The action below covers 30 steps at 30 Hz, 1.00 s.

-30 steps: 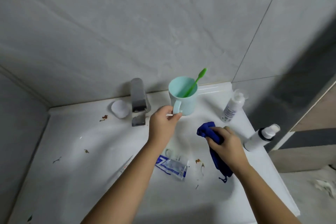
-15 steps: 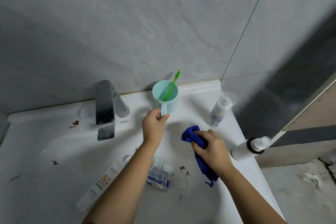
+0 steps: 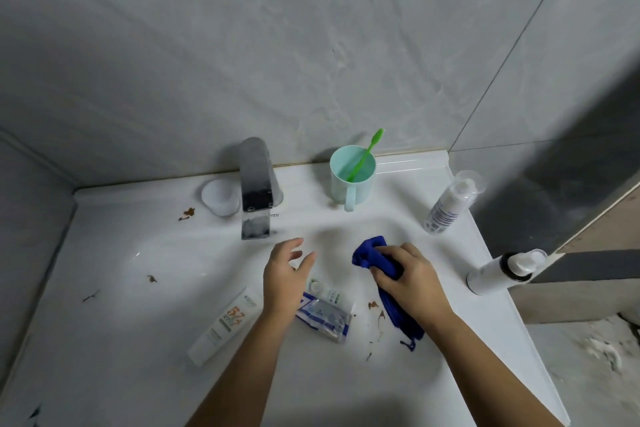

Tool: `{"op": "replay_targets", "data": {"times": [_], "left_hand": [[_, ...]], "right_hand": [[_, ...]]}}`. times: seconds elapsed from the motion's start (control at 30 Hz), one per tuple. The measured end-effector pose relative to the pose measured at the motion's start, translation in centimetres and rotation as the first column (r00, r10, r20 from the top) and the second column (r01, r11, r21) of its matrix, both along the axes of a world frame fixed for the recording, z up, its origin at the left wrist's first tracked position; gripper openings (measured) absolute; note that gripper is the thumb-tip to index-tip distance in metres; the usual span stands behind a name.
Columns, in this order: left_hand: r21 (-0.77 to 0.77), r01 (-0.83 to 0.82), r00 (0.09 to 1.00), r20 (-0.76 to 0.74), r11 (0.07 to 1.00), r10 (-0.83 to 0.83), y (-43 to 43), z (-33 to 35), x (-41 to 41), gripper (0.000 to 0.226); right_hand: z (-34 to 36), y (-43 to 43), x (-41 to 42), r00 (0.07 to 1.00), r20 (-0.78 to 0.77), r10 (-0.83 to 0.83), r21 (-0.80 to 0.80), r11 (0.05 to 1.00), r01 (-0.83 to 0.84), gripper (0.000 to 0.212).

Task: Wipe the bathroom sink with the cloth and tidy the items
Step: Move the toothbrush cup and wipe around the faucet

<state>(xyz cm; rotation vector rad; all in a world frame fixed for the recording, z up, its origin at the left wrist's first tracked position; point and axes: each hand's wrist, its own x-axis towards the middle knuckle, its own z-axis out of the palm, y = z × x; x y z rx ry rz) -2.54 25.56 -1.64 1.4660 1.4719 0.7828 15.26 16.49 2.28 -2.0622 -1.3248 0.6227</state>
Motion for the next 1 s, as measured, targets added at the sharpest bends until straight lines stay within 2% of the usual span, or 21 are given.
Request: {"op": "replay_targets", "data": {"times": [0.17,0.27,0.43,0.6,0.73,0.87,1.0], "left_hand": [[0.064,-0.136,0.991,-0.003,0.989,0.137,1.1,0.0,-7.0,0.025],[0.097,-0.172,0.985,0.012,0.980,0.171,3.6,0.1,-10.5,0.032],[0.151,-0.141,0.989,-0.029,0.978,0.147,9.8,-0.1,-12.9,0.057],[0.169,-0.029,0.995,-0.093,0.985,0.045,15.1,-1.0,-12.2,0.071],[0.167,0.019,0.992,-0.124,0.986,0.002,16.7,-1.8,-11.2,0.066],[0.153,0.000,0.991,-0.134,0.988,0.021,16.7,-1.3,-11.1,0.062],[0.158,-0.026,0.999,-0.037,0.987,0.032,15.1,1.5,-12.2,0.059]], "right_hand": [[-0.1,1.3,-4.6,1.000,0.004,0.015,-0.024,1.000,-0.015,0.028],[-0.3,2.1,-7.3,1.000,0.031,0.000,-0.021,1.000,0.000,0.028],[-0.7,3.4,-10.0,0.994,0.089,-0.063,0.001,0.998,0.064,0.029],[-1.0,4.4,-11.0,0.979,0.135,-0.152,0.044,0.988,0.147,0.029],[-1.0,4.4,-11.2,0.964,0.155,-0.218,0.059,0.976,0.211,0.028],[-1.1,3.9,-11.4,0.958,0.136,-0.251,0.070,0.967,0.243,0.028],[-1.2,3.2,-11.3,0.959,0.123,-0.256,0.077,0.966,0.248,0.027]]}}
